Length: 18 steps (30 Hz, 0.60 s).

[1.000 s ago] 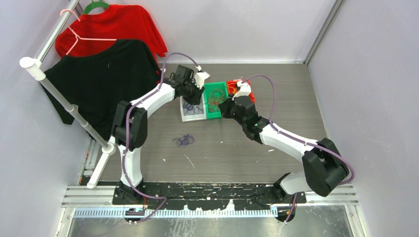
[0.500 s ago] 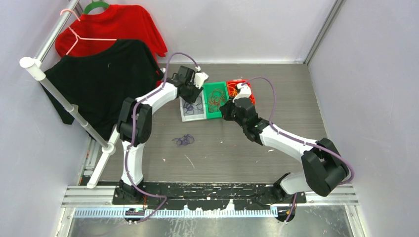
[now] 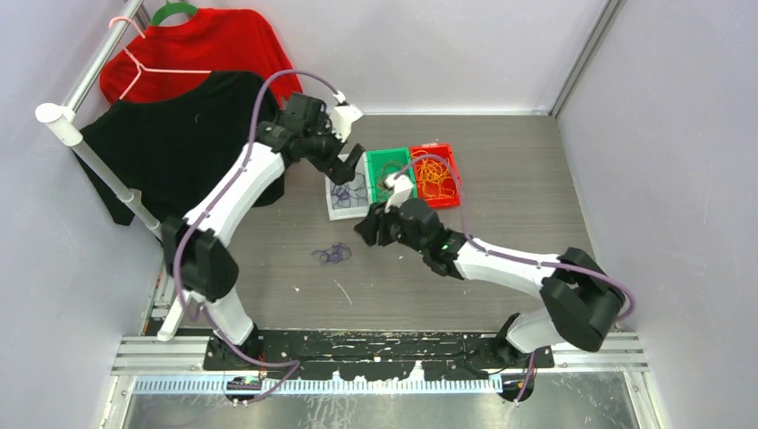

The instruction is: Untangle the cables

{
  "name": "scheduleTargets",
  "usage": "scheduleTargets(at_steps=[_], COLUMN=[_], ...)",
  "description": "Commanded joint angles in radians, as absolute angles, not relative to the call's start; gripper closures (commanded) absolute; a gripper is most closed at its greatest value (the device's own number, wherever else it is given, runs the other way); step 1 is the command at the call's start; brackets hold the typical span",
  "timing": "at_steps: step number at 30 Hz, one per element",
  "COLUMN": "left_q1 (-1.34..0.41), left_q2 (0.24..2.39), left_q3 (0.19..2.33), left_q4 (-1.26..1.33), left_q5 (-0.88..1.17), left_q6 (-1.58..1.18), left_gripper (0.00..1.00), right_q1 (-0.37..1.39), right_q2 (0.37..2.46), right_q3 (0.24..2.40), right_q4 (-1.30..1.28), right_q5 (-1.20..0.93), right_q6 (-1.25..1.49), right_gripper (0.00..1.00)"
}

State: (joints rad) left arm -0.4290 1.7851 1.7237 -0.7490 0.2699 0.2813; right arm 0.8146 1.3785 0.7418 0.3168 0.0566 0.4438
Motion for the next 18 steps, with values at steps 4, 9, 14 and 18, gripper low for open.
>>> scheduleTargets(at_steps=[4, 9, 14, 18], left_q1=[-0.368, -0.314, -0.303, -0.302], left_q2=[1.523, 1.389, 1.315, 1.280], left_q3=[1.599, 1.436, 1.310, 1.218], left_q4=[-0.970, -0.998, -1.021, -1.004], left_q5=[0.383, 0.397, 0.398, 0.411], left_q6=[0.305, 0.356, 0.414, 0.451], left_gripper=[0.00, 0.00, 0.01, 0.09], right_q1=[0.893, 0.901, 0.901, 0.900], right_q2=[1.611, 1.737, 1.803, 1.764], right_q3=[0.828, 0.894, 0.924, 0.912], right_q4=[0.407, 0.360, 0.402, 0.447], right_q5=[-0.199, -0.143, -0.094, -0.095], right_q6=[0.358, 0.322, 0.333, 0.349], right_gripper=[0.47, 0.53, 0.70, 0.96])
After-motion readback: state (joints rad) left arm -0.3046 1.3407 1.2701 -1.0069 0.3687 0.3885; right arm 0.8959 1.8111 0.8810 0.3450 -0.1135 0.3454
